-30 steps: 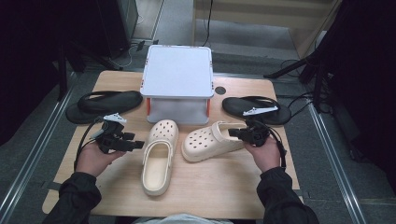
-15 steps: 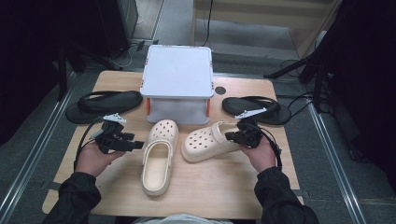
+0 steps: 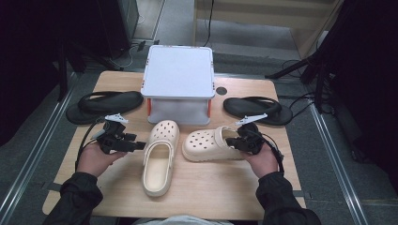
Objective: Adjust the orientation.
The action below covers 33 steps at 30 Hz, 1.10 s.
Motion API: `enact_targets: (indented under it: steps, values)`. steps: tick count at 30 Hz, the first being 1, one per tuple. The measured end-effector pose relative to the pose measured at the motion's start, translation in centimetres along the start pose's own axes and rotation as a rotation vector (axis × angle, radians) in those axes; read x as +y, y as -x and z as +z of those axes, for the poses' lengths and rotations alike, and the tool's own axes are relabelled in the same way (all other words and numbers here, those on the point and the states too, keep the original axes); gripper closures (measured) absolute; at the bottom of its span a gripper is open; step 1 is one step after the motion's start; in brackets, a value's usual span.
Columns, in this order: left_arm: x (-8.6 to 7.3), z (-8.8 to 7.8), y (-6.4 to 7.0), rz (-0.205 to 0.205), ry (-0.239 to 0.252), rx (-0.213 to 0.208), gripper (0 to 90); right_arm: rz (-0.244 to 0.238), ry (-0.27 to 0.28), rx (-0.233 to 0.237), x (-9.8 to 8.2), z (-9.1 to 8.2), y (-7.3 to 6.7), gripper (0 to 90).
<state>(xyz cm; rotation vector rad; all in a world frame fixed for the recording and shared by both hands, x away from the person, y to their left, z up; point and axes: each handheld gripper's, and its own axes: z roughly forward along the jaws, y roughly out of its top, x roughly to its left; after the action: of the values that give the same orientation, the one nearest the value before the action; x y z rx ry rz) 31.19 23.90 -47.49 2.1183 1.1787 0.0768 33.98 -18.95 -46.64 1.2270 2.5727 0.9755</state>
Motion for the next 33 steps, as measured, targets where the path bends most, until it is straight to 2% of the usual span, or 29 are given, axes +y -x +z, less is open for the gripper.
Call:
enact_targets:
  steps: [5,12,13,19,31,33]
  values:
    - [0.1,0.2,0.0,-0.004,-0.007,-0.007,39.3,-0.016,0.000,-0.009,-0.6,-0.3,-1.5,90.0]
    - [0.4,0.4,0.3,0.014,-0.018,-0.018,39.7,-0.025,-0.006,-0.010,-1.1,-0.4,-2.9,90.0]
    - [0.5,0.3,0.3,0.020,-0.017,-0.018,39.7,-0.020,-0.014,-0.006,-1.2,-0.4,-3.5,90.0]
    - [0.6,0.4,0.2,0.024,-0.025,-0.030,40.4,-0.040,-0.018,0.000,-1.4,-0.3,-5.1,90.0]
    - [0.7,0.5,0.2,0.019,-0.026,-0.032,41.4,-0.030,-0.012,0.018,-1.3,-0.3,-6.1,90.0]
    - [0.7,0.6,0.3,0.019,-0.028,-0.032,41.7,-0.020,-0.020,0.044,-1.2,-0.1,-6.3,90.0]
